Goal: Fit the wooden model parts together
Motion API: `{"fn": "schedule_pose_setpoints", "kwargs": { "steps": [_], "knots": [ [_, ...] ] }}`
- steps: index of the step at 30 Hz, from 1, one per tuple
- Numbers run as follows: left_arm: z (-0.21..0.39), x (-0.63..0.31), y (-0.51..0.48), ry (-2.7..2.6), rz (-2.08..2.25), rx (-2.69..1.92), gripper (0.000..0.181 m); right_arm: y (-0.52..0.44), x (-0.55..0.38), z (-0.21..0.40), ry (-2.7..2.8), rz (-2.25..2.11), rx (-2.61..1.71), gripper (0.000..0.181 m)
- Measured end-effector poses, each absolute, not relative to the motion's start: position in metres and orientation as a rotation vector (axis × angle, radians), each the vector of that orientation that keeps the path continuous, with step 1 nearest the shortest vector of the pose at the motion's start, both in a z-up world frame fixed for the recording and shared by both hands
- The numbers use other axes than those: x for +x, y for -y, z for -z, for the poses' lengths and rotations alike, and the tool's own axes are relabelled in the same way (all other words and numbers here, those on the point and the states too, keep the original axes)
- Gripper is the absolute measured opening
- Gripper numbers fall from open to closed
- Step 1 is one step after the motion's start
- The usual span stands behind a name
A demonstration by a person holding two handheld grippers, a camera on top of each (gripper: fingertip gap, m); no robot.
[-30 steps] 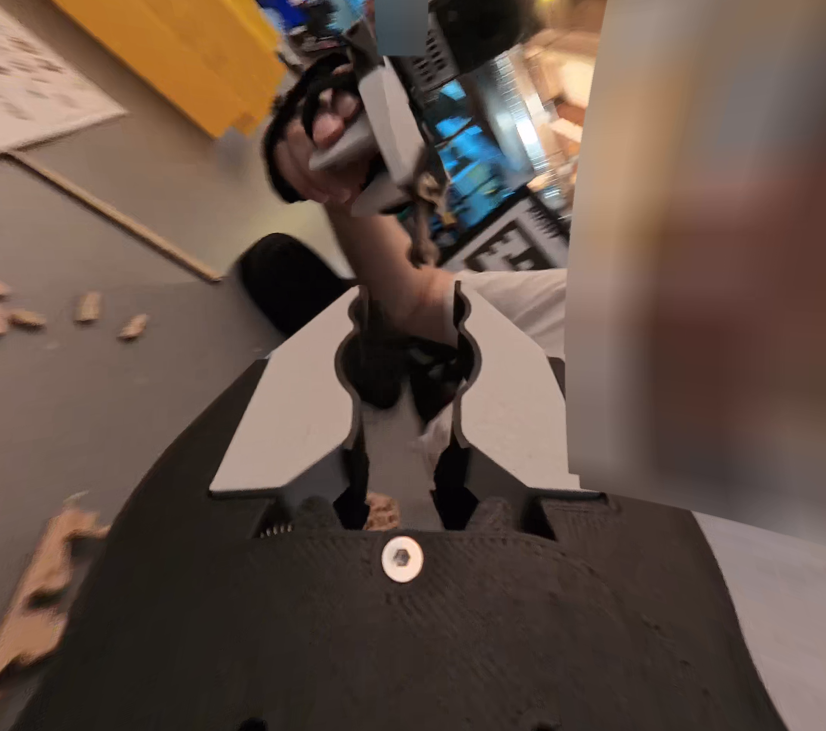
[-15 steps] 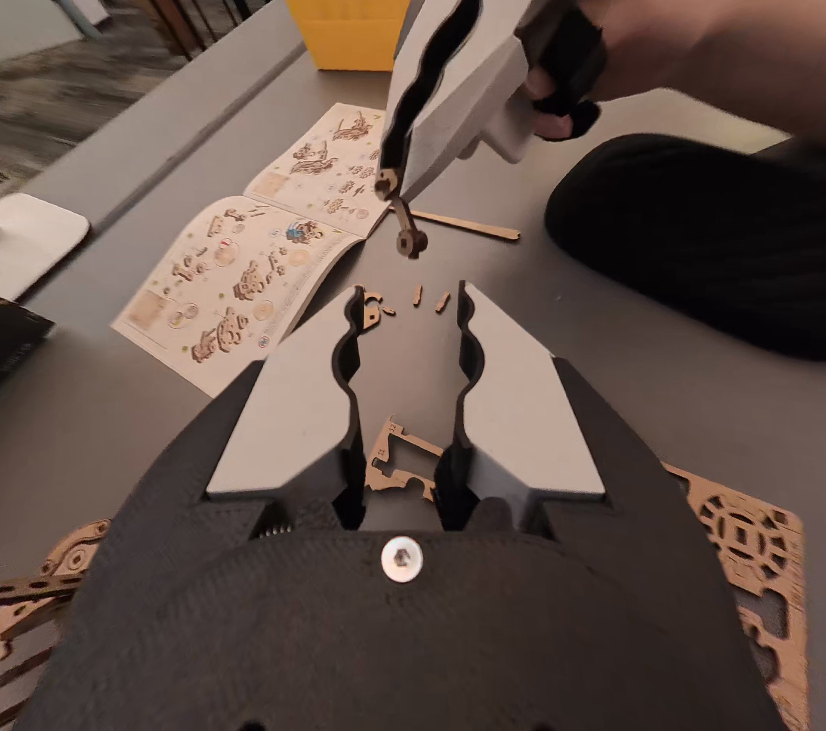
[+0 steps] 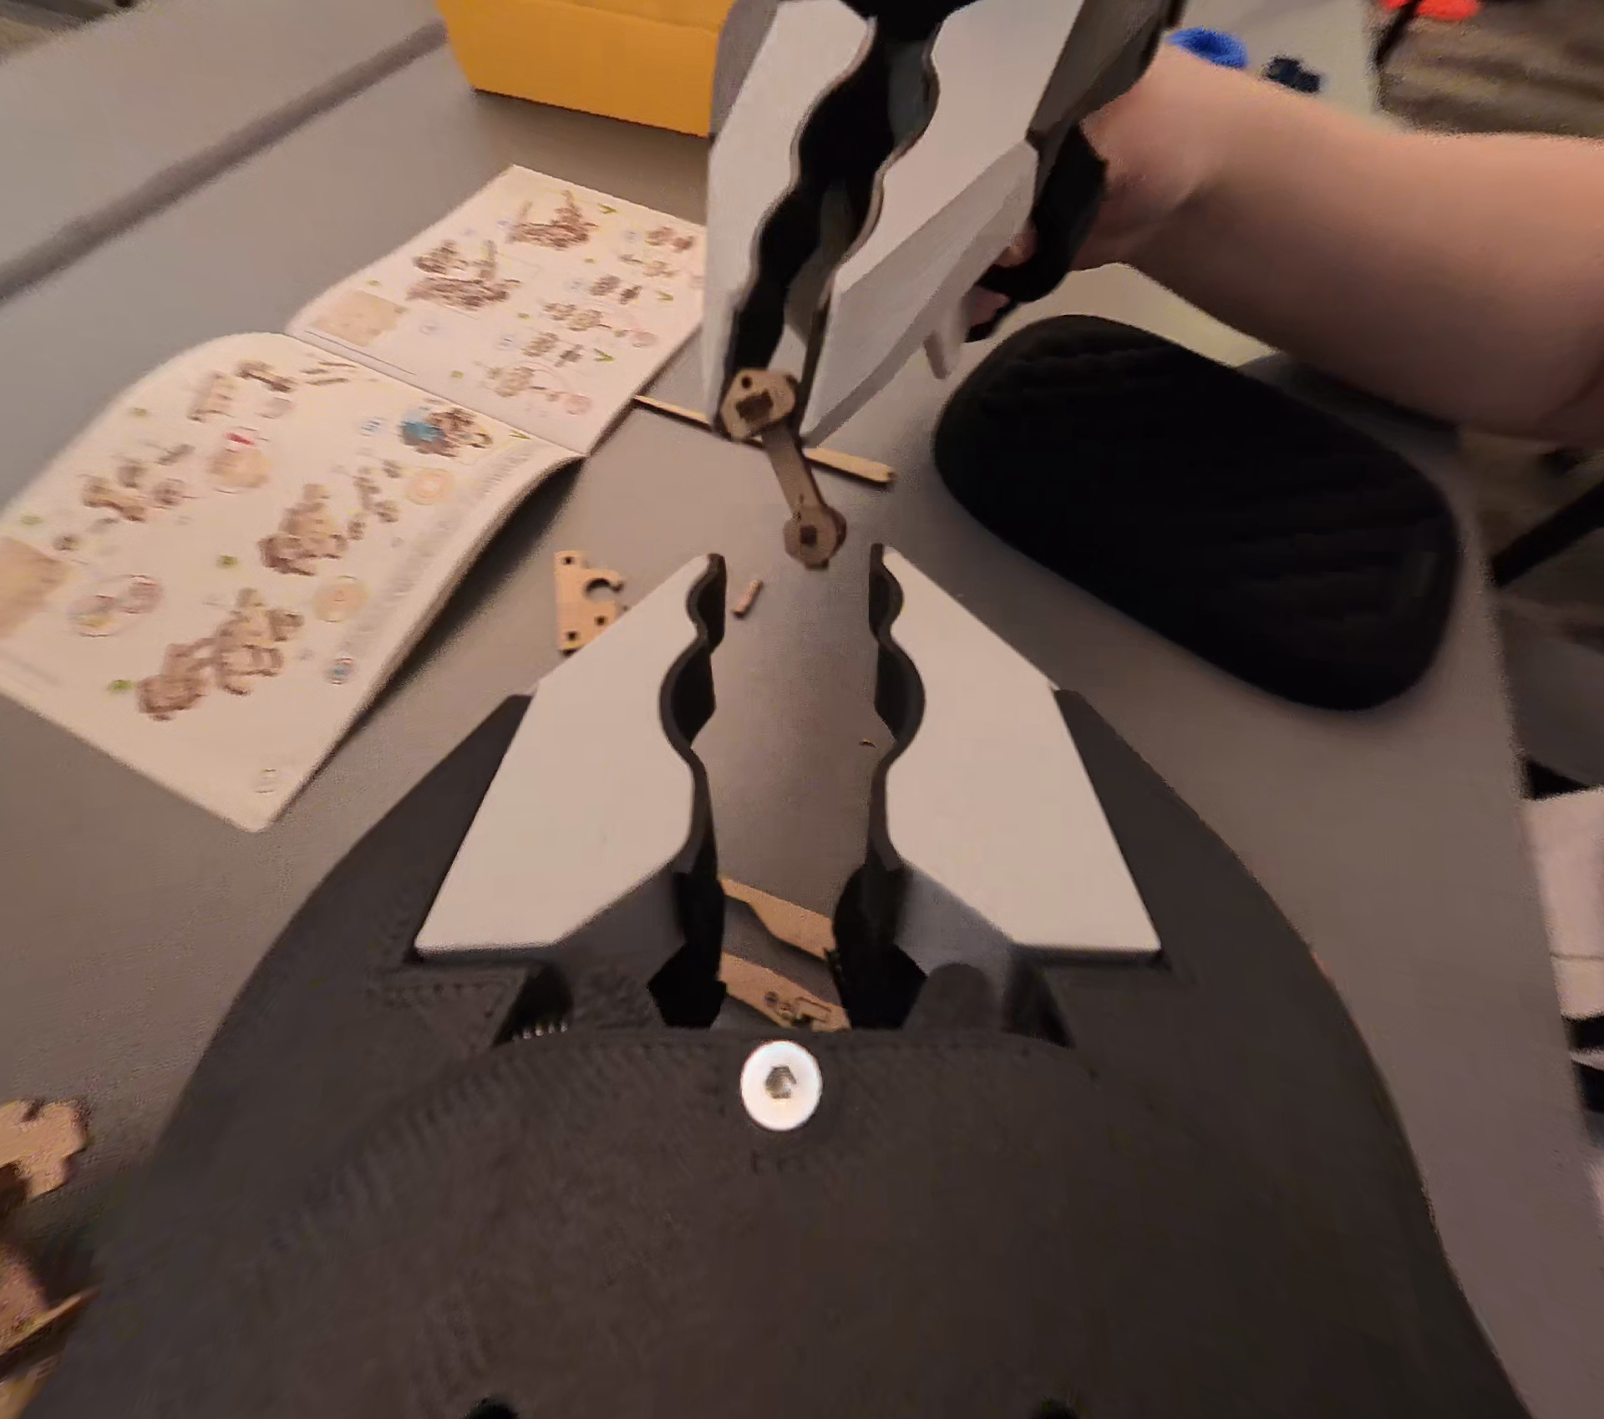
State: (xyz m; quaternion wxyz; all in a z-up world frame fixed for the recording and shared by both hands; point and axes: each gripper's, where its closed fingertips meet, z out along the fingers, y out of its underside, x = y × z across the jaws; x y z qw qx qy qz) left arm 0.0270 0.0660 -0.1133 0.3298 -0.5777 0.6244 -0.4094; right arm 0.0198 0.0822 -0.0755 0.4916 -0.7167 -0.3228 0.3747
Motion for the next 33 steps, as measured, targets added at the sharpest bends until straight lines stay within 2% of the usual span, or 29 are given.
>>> {"fn": "schedule_pose_setpoints", "kwargs": {
  "steps": [8,20,24,27,30,33],
  "knots": [
    [0.078,0.013,-0.031,-1.564,1.848,-1.556,0.030,-0.058,0.021,0.050,0.924,-0.999,-1.359,0.012],
    [0.058,0.008,-0.010,-1.494,2.319,-1.546,0.015,-0.031,0.005,0.045,1.065,-1.023,-1.172,0.012],
    [0.064,0.009,-0.011,-1.510,2.287,-1.580,0.009,-0.036,0.004,0.050,1.040,-1.037,-1.210,0.014],
    [0.071,0.015,-0.029,-1.464,2.075,-1.595,0.008,-0.056,0.010,0.057,0.948,-1.009,-1.332,0.041],
    [0.077,0.019,-0.055,-1.371,1.857,-1.639,0.008,-0.070,0.016,0.062,0.854,-1.024,-1.428,0.041],
    [0.086,0.020,-0.076,-1.296,1.692,-1.696,0.009,-0.089,0.027,0.061,0.771,-0.815,-1.472,0.028]
  ]
}}
